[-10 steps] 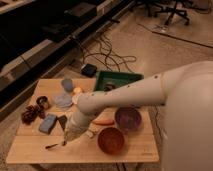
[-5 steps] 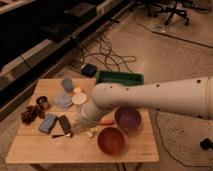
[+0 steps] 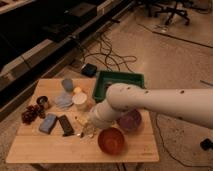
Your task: Place fork in purple bowl
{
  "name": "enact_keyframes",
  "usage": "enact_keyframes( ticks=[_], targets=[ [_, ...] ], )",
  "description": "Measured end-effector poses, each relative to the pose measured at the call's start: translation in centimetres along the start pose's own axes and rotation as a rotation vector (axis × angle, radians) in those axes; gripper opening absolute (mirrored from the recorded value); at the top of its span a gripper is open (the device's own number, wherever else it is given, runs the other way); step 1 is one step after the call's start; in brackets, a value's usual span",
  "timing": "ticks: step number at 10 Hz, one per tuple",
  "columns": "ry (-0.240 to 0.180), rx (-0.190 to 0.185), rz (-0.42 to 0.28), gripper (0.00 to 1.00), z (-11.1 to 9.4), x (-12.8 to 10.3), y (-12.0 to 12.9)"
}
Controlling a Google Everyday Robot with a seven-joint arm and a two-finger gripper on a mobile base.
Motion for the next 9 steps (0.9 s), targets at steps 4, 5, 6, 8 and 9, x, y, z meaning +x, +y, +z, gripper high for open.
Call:
enact_keyframes(
  ticks=[4, 5, 6, 8, 9],
  targets=[
    [-0.023, 0.039, -0.018, 0.00, -2.2, -0.9, 0.0],
    [-0.023, 0.048, -0.020, 0.00, -2.0, -1.2, 0.2],
    [-0.025, 0.052, -0.018, 0.00, -1.9, -1.3, 0.2],
    [-0.037, 0.052, -0.002, 0.00, -2.0, -2.0, -0.2],
    [-0.038, 0.050, 0.004, 0.00, -2.1, -2.1, -0.4]
  ],
)
